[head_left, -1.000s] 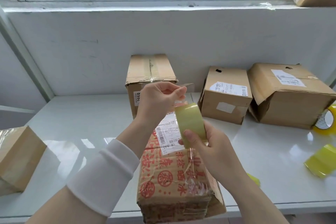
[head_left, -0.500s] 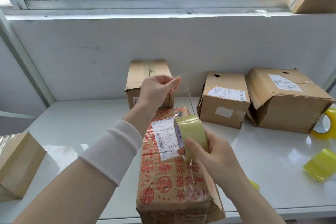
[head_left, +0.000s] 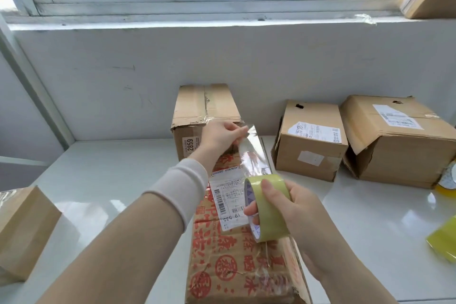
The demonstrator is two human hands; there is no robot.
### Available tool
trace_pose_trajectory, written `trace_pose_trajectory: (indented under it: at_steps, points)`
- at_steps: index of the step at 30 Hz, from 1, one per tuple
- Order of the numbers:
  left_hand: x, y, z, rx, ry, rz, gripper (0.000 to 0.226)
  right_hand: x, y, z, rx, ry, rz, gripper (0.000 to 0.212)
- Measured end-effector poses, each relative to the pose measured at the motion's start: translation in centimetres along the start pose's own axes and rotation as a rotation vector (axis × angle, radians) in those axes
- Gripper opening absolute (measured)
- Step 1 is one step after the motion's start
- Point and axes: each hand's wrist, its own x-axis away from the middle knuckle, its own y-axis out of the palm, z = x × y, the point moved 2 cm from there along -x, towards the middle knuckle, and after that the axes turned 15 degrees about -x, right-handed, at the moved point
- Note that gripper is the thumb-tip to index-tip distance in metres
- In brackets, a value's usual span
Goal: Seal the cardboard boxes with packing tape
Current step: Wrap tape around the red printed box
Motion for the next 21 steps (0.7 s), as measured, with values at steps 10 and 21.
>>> trace_pose_trajectory:
  at_steps: [10,21]
  points:
    - [-1.3,3.2,-2.4,-0.099,0.002,0.060,0.023,-1.8,0.1,-0.3,-0.055,0.069,0.057,0.027]
    - [0.3,4.1,-2.9,-0.232,-0.010,0.094,0.024,-0.8,0.6,0.0,-0.026,0.049,0.098,0.026]
